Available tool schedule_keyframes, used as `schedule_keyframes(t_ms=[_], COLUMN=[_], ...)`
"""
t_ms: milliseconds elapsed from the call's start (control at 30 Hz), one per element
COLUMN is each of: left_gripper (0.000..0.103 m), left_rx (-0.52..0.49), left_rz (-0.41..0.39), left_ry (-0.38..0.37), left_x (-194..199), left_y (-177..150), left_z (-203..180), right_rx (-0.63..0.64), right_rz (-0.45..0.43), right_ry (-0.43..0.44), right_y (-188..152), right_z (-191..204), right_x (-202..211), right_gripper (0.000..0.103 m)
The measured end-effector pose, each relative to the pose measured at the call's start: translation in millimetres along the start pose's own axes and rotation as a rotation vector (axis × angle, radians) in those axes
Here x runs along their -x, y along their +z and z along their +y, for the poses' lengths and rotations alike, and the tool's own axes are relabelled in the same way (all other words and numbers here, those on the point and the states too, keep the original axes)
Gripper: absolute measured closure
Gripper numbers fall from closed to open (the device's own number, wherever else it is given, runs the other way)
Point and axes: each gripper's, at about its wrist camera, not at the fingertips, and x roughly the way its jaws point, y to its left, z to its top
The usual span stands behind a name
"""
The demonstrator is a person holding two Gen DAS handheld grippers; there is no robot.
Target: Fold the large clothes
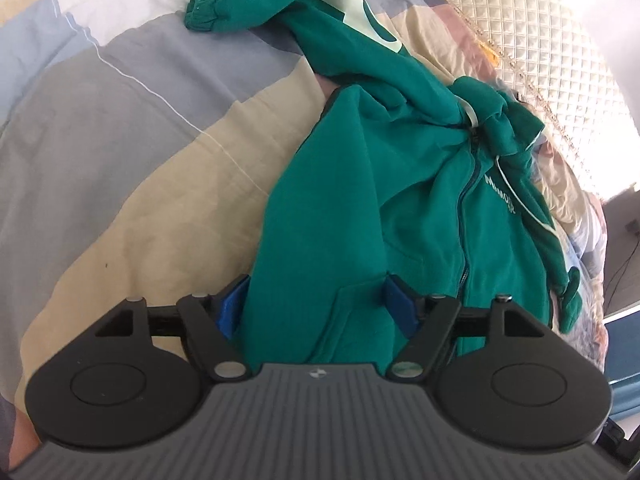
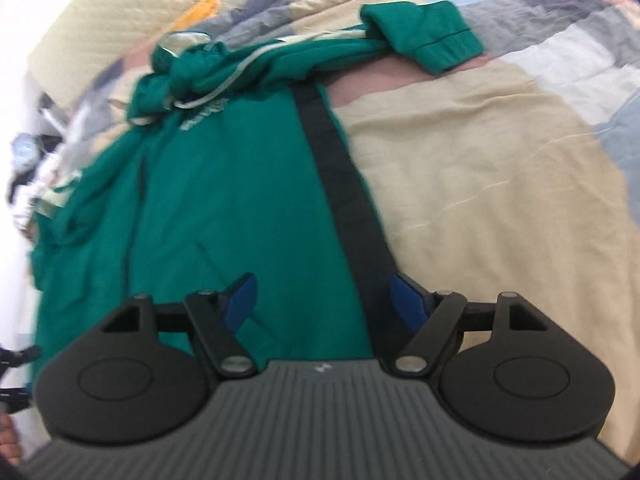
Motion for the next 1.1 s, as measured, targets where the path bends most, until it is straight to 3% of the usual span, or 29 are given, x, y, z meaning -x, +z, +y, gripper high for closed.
schedule_keyframes(t_ms=[100,267,400,467,533,600,633,667,700,767,967,1100], left_gripper=[0.025,0.025,0.028,0.037,0.047,0.060,0.067,0.072,0.074,0.086,0.091,0.091], left_rx=[0.016,-0.002,0.008,0.008,-0.017,-0.060,-0.074,-0.077,-0.069,-0.037,0.096,0.099], left_rz=[0.016,0.039,0.059,0.062,0.062,0.060,0.055,0.053,0.054,0.057,0.067,0.102], left_ry=[-0.007,0.018,0.004,0.010,0.028,0.047,0.052,0.046,0.029,-0.013,-0.119,-0.074], left_x=[-3.6,-11.9,-12.9,-11.8,-10.5,-8.0,-7.2,-4.8,-1.7,5.9,33.8,38.4], left_y=[-1.4,-3.7,-6.1,-8.3,-9.8,-10.7,-11.0,-10.6,-9.6,-6.9,2.8,1.5], left_z=[3.4,1.9,3.1,2.0,-1.5,-6.7,-7.7,-8.3,-7.7,-3.9,16.4,14.7], right_rx=[0.014,-0.051,-0.160,-0.147,-0.076,-0.022,0.002,0.018,0.025,0.040,-0.048,-0.087], right_rz=[0.024,0.063,0.102,0.130,0.134,0.133,0.134,0.123,0.114,0.098,-0.066,-0.128], right_ry=[-0.082,-0.057,0.144,0.230,0.243,0.211,0.201,0.201,0.205,0.197,0.263,0.219], right_y=[-5.3,-7.6,-13.3,-15.1,-16.4,-19.1,-18.6,-18.0,-17.0,-16.0,-6.0,-2.9], right_z=[-4.5,-17.3,-25.0,-18.7,-6.0,2.7,6.5,7.9,8.1,8.1,-8.7,-20.1], right_x=[-8.7,-18.7,-18.9,-18.8,-15.1,-13.1,-11.4,-7.3,-3.2,3.4,43.1,55.1], right_gripper=[0.027,0.025,0.025,0.026,0.033,0.057,0.060,0.070,0.084,0.089,0.095,0.095])
